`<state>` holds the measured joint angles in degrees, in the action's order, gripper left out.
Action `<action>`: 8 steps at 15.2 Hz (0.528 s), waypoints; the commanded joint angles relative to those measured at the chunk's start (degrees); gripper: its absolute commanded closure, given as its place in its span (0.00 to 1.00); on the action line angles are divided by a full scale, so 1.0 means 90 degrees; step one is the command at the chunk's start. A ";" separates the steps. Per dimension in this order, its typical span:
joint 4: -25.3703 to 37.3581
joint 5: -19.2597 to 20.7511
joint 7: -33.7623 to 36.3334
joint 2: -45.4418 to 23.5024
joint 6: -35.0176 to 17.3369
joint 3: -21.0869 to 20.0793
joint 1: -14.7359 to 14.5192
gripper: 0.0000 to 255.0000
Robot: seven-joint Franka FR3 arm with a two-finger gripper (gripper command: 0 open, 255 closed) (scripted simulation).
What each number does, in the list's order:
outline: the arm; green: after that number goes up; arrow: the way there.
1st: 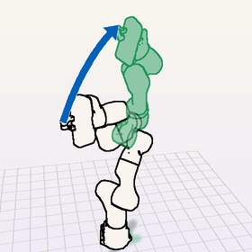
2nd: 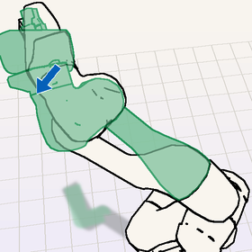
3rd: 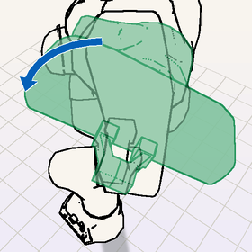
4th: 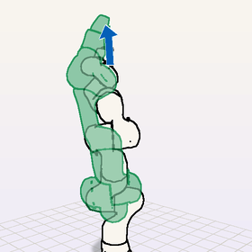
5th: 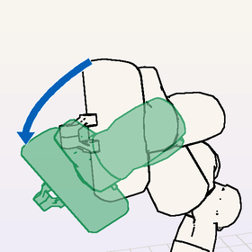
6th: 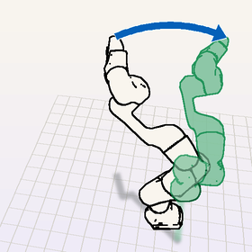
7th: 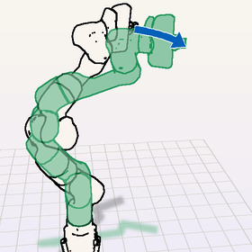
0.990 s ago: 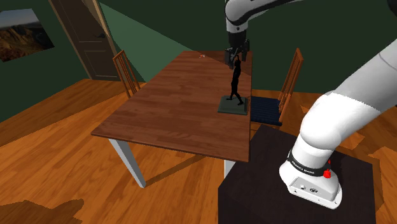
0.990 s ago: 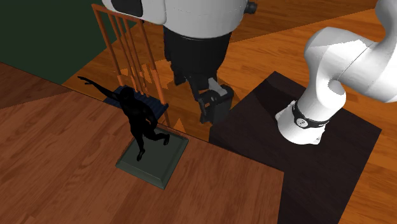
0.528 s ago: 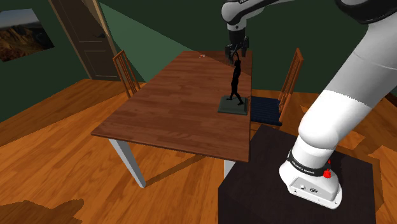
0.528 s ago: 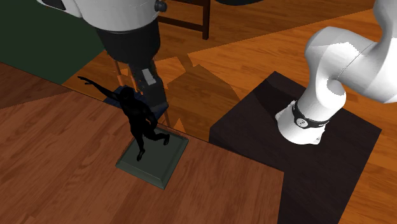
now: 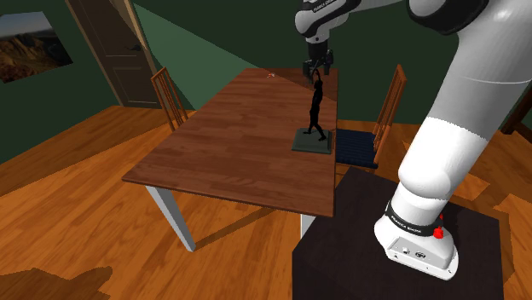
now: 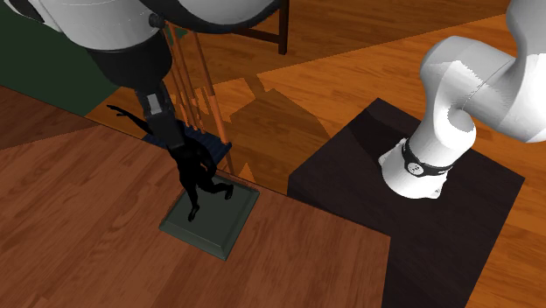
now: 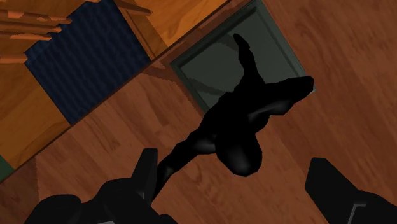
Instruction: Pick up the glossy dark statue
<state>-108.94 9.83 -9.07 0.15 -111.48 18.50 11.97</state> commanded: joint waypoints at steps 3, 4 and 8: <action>-0.0257 0.0001 0.0051 -0.0072 -0.0326 0.0002 0.0002 0.00; -0.0358 0.0000 0.0065 -0.0103 -0.0456 0.0006 0.0006 0.00; -0.0341 -0.0005 0.0056 -0.0117 -0.0453 0.0009 0.0009 1.00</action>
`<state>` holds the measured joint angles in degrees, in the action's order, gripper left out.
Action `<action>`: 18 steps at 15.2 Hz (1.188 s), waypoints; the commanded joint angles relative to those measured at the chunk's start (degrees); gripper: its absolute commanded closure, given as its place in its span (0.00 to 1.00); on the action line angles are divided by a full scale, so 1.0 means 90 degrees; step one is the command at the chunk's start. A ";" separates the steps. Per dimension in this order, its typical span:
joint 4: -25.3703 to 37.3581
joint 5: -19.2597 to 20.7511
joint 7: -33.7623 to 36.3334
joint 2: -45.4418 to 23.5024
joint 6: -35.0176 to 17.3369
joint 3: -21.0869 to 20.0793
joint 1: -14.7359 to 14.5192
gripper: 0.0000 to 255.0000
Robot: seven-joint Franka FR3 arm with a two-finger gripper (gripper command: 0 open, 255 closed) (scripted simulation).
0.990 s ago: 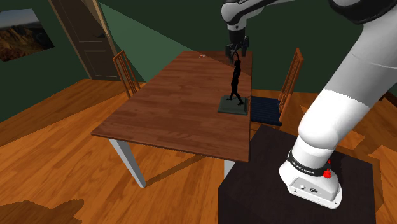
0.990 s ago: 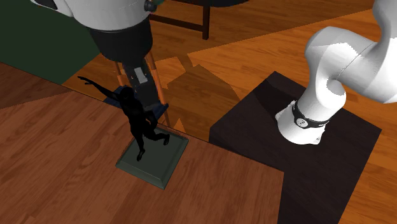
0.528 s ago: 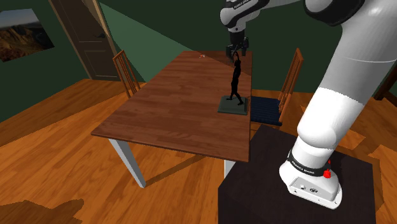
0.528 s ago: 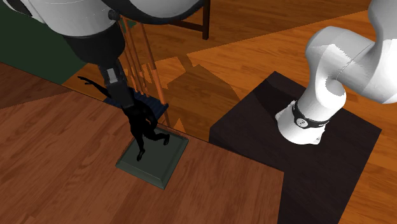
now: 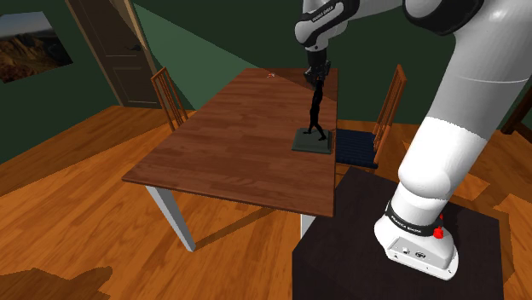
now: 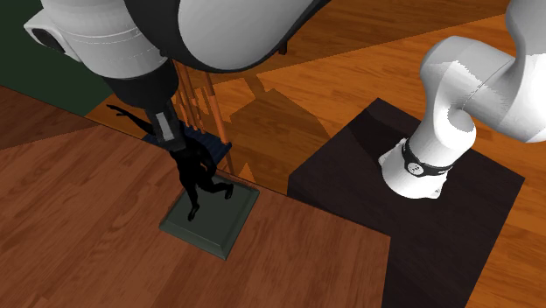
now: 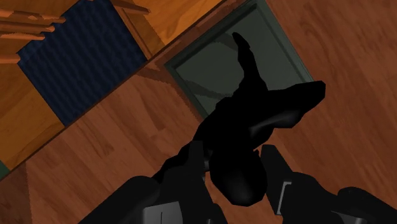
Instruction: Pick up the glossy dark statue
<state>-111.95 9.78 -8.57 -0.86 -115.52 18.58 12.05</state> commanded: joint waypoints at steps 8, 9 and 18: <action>-0.0023 0.0006 0.0008 0.0010 -0.0008 -0.0002 -0.0003 1.00; 0.0040 0.0006 0.0000 0.0030 0.0075 -0.0004 -0.0006 1.00; 0.0681 -0.0003 -0.0088 0.0145 0.0821 -0.0023 -0.0024 1.00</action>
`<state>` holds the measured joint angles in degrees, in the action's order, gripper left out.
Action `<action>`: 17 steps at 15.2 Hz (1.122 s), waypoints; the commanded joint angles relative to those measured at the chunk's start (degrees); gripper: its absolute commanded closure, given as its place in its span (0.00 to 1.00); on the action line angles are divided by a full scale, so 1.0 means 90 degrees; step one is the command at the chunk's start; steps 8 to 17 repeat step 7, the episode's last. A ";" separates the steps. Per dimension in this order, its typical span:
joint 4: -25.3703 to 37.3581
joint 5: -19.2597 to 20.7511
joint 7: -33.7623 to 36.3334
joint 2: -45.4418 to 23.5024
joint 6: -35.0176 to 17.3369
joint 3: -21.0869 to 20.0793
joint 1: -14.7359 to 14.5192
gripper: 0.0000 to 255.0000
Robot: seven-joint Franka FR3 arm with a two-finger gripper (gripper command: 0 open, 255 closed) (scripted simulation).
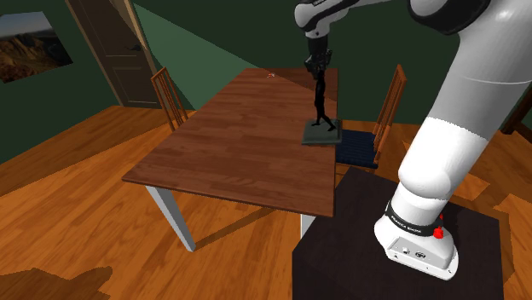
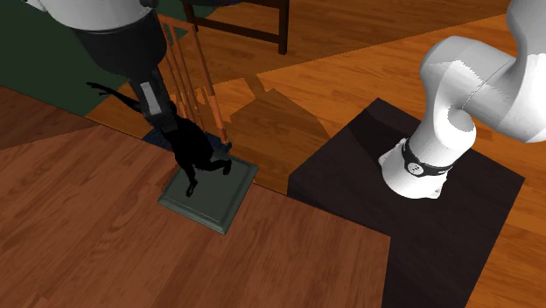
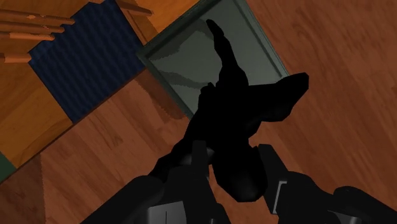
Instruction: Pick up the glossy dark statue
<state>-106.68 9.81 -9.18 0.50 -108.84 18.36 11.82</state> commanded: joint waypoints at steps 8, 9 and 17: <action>0.0518 -0.0023 -0.0080 0.0008 0.0512 -0.0005 -0.0005 1.00; 0.0518 -0.0023 -0.0080 0.0008 0.0512 -0.0005 -0.0005 1.00; 0.0518 -0.0023 -0.0080 0.0008 0.0512 -0.0005 -0.0005 1.00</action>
